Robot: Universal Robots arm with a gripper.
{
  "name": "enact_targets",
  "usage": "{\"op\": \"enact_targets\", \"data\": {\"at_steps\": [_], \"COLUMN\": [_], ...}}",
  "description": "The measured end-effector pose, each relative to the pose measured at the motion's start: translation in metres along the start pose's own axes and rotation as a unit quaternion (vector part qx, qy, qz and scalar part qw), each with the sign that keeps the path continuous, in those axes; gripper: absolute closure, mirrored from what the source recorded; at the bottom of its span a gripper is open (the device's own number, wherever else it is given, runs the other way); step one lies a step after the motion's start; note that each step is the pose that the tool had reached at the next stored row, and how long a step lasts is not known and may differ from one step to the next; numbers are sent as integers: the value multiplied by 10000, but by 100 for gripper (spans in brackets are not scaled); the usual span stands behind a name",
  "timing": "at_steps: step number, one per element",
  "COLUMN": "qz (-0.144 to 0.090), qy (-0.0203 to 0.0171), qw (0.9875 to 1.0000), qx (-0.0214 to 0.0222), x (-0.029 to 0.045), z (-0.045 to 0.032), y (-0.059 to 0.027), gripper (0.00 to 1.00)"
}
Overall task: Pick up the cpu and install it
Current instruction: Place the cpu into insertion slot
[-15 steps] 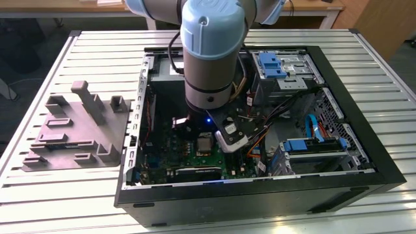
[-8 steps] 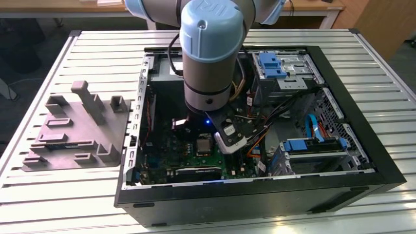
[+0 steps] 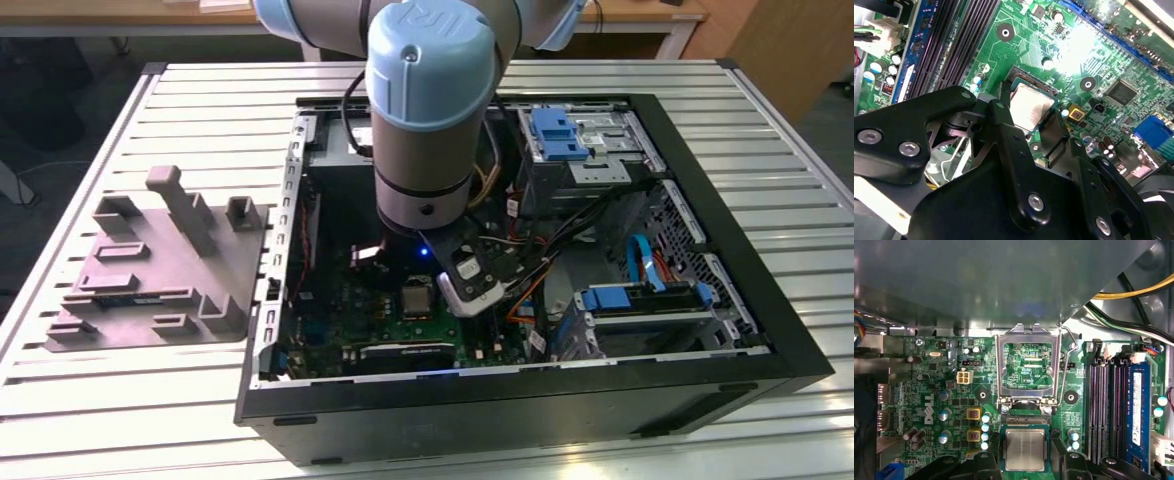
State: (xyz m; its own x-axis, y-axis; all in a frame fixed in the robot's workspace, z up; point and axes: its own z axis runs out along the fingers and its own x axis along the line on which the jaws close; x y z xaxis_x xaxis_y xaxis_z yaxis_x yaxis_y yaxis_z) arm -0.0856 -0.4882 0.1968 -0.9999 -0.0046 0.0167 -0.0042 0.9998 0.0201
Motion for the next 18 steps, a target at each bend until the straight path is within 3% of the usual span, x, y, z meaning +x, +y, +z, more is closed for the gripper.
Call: {"op": "enact_targets", "data": {"at_steps": [7, 18], "qz": [0, 50], "qy": [0, -2], "qw": [10000, 10000], "qx": [0, -2], "x": [-1, -15], "z": [51, 70], "y": [-1, -1], "gripper": [53, 53]}}
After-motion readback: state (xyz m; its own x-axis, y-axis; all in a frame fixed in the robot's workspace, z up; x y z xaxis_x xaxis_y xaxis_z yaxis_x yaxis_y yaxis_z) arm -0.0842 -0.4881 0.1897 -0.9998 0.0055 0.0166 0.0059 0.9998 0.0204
